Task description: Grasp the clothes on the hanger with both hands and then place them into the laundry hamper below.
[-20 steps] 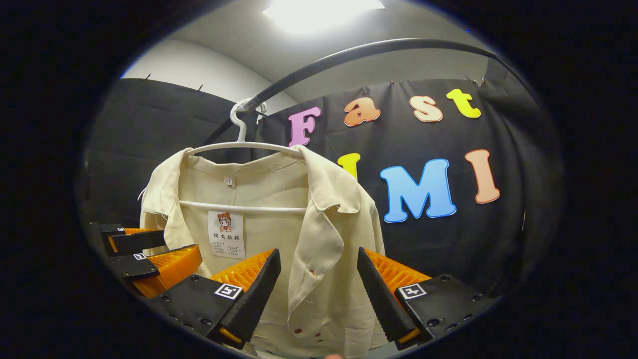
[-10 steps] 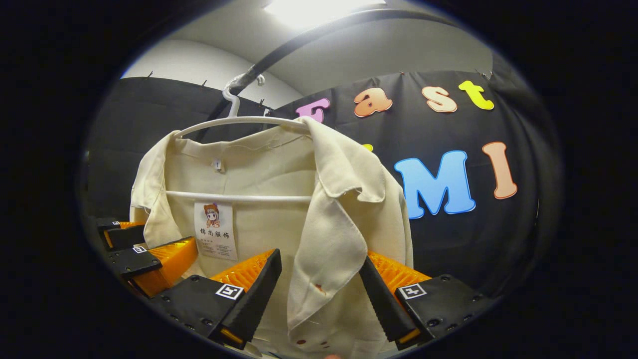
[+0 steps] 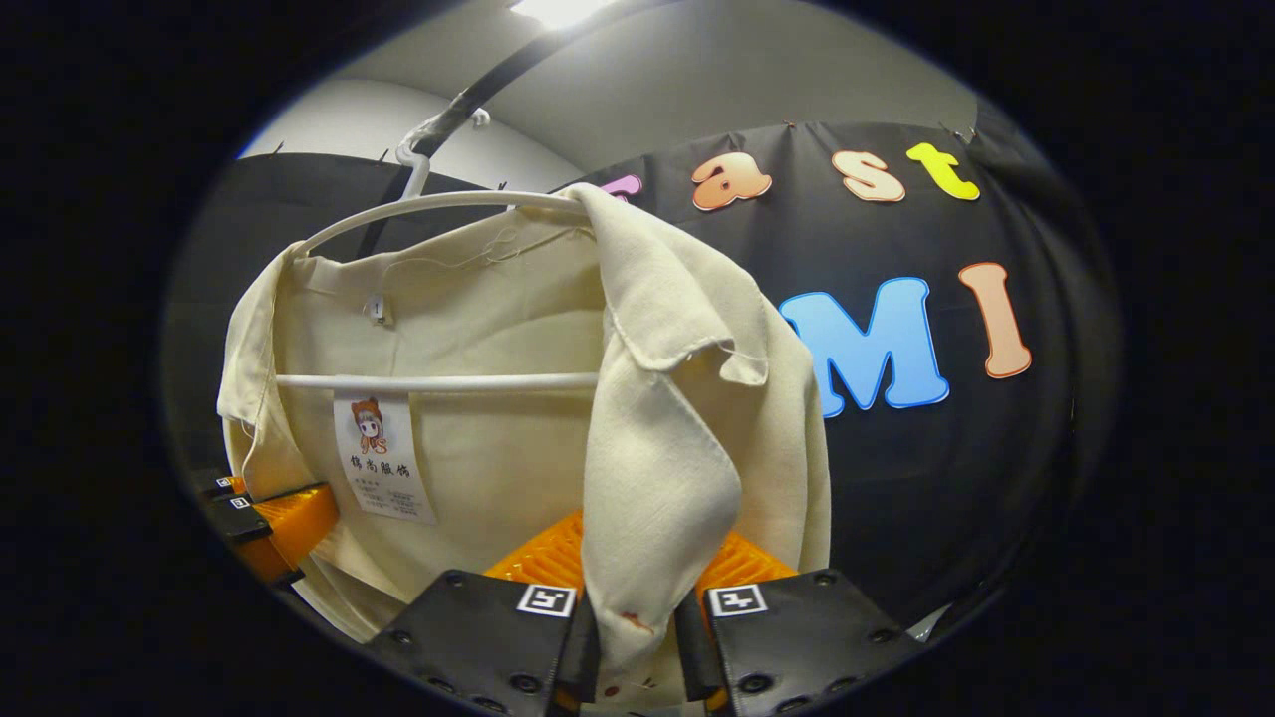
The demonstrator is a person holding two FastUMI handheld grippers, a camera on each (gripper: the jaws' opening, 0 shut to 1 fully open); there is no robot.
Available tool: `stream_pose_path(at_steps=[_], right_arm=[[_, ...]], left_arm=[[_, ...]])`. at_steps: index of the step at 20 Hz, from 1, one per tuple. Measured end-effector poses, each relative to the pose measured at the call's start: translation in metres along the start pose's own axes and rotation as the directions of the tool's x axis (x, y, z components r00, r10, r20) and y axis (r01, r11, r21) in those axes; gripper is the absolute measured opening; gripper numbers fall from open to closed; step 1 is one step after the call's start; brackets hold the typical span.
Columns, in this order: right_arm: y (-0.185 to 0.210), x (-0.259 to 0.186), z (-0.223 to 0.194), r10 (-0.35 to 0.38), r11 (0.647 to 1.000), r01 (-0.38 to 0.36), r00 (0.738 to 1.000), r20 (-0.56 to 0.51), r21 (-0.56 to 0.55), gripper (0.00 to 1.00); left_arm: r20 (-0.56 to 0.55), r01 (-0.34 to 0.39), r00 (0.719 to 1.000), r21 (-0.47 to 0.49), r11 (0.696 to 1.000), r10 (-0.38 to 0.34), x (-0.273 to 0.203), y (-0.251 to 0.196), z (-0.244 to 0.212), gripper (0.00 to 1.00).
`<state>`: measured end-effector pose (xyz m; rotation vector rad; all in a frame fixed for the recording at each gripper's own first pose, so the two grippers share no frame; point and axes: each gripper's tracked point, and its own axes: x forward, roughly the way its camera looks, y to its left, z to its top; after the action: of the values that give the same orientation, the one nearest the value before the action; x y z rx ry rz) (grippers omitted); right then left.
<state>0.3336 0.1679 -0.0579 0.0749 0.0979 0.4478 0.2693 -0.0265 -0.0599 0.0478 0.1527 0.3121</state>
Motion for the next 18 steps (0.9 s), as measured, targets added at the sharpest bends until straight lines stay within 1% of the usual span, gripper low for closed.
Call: stream_pose_path(at_steps=[1,2,3,4,5,6,7,8,11,12,13,14,15,18], right_arm=[[0.0,0.0,0.001,0.005,1.0,-0.005,1.0,0.0,-0.003,0.22],[0.001,-0.001,0.001,0.004,1.0,-0.004,1.0,-0.001,-0.021,0.22],[-0.015,-0.006,-0.001,-0.076,0.995,0.076,0.997,0.003,-0.061,0.11],[-0.018,-0.003,0.006,-0.075,0.993,0.075,0.997,0.01,-0.088,0.0],[-0.026,-0.006,0.009,-0.104,0.988,0.105,0.994,0.019,-0.109,0.02],[-0.028,-0.006,0.014,-0.113,0.986,0.117,0.993,0.038,-0.121,0.05],[-0.032,-0.008,0.02,-0.132,0.982,0.139,0.99,0.059,-0.128,0.02],[-0.035,-0.009,0.026,-0.139,0.98,0.149,0.987,0.079,-0.134,0.01],[-0.045,-0.02,0.043,-0.159,0.97,0.18,0.979,0.128,-0.165,0.02],[-0.05,-0.023,0.048,-0.168,0.966,0.191,0.975,0.142,-0.171,0.05],[-0.055,-0.026,0.052,-0.18,0.962,0.207,0.971,0.155,-0.177,0.02],[-0.062,-0.026,0.053,-0.193,0.958,0.222,0.967,0.164,-0.181,0.09],[-0.07,-0.026,0.055,-0.212,0.952,0.244,0.962,0.174,-0.186,0.09],[-0.082,-0.026,0.058,-0.242,0.946,0.275,0.952,0.188,-0.172,0.08]], left_arm=[[-0.007,0.0,1.0,-0.003,1.0,0.0,-0.002,0.003,-0.002,0.24],[-0.009,-0.007,1.0,-0.004,1.0,0.007,-0.005,0.009,-0.002,0.11],[-0.007,-0.014,1.0,-0.007,1.0,0.014,-0.007,0.014,-0.002,0.02],[-0.008,-0.011,1.0,-0.008,1.0,0.011,-0.008,0.015,-0.002,0.02],[-0.009,-0.012,1.0,-0.003,1.0,0.012,-0.011,0.017,-0.001,0.0],[-0.013,-0.015,1.0,0.0,1.0,0.015,-0.012,0.021,-0.002,0.01],[-0.012,-0.016,1.0,-0.001,1.0,0.016,-0.015,0.025,0.0,0.01],[-0.011,-0.02,1.0,-0.003,1.0,0.02,-0.019,0.031,0.001,0.01],[0.004,-0.057,0.998,0.021,0.998,0.057,-0.035,0.055,0.011,0.01],[0.014,-0.067,0.998,0.025,0.997,0.067,-0.039,0.063,0.016,0.01],[0.015,-0.078,0.997,0.027,0.997,0.078,-0.044,0.071,0.018,0.01],[0.016,-0.085,0.996,0.031,0.996,0.084,-0.047,0.077,0.02,0.03],[0.019,-0.092,0.996,0.041,0.995,0.091,-0.05,0.082,0.023,0.01],[0.04,-0.109,0.994,0.068,0.992,0.107,-0.053,0.095,0.033,0.02]])
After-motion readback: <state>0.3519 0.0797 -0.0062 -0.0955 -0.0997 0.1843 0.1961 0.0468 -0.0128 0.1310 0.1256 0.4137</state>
